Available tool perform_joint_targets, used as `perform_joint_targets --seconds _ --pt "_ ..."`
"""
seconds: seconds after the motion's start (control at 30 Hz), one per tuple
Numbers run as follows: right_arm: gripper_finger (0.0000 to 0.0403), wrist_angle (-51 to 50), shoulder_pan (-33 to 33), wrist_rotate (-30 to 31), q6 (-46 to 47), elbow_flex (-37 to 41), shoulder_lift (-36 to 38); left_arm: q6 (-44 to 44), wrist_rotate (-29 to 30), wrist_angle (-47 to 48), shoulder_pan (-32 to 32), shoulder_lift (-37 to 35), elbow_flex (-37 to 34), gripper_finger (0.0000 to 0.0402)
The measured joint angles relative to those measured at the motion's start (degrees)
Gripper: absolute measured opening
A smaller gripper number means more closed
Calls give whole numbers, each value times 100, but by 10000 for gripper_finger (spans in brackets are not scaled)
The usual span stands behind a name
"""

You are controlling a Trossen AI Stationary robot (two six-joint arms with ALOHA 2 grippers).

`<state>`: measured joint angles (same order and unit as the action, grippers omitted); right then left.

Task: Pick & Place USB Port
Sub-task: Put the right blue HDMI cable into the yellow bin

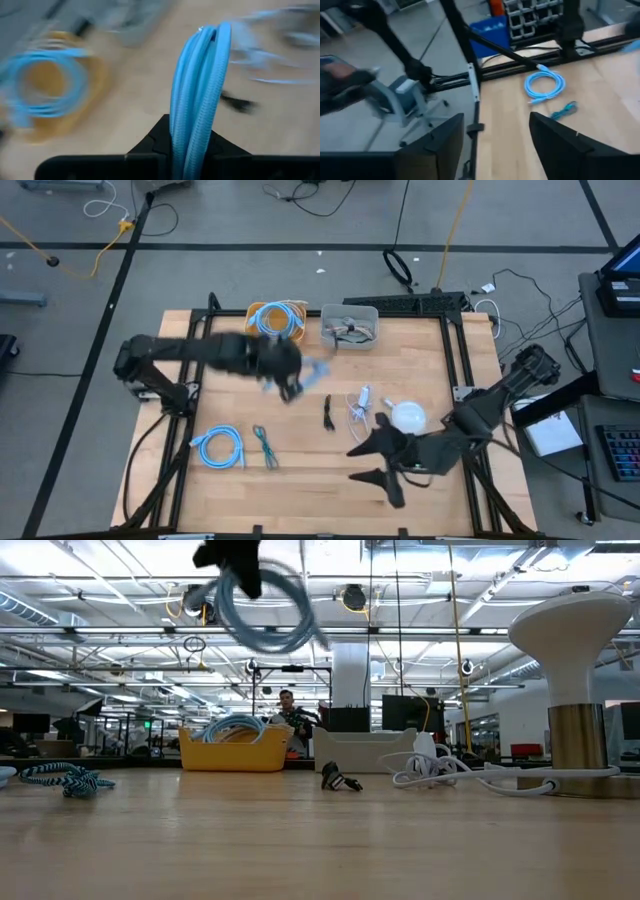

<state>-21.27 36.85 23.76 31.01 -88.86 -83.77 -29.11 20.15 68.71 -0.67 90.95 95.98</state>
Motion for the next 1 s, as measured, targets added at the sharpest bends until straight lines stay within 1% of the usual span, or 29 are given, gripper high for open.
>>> perform_joint_targets --seconds 0.07,0.1,0.2,0.27,0.37,0.5,0.57,0.63,0.7,0.77,0.8,1.0 --pt "225 43 60 53 23 0 76 482 -48 107 552 -92 -2 33" --pt "226 13 80 173 49 -1 102 740 -154 109 838 -121 -2 33" --pt "226 -205 124 647 82 0 144 1522 -655 -1 1771 -250 -7 33" --pt "225 -313 99 1014 84 0 153 1979 -1099 -298 2473 -287 -5 33" --pt "221 -466 10 1471 85 0 178 2562 -2091 -699 3508 -266 -3 33" --pt "220 -606 -220 1720 179 0 173 3647 -3796 -978 4666 -225 1 33" --pt "219 -711 -363 1810 370 0 171 4213 -4592 -822 5155 -113 7 33" --pt "219 -813 -501 1827 523 1 175 4795 -5126 -380 5592 15 -7 33" --pt "219 -910 -615 1846 671 0 173 5354 -5328 119 5889 141 -5 33" --pt "219 -940 -719 1848 731 2 171 5763 -5313 452 6085 294 -4 33" --pt "218 -940 -766 1848 734 2 171 5852 -5297 454 6127 371 -11 33" --pt "215 -940 -1048 1859 619 2 171 6041 -5398 -239 6027 511 0 33"
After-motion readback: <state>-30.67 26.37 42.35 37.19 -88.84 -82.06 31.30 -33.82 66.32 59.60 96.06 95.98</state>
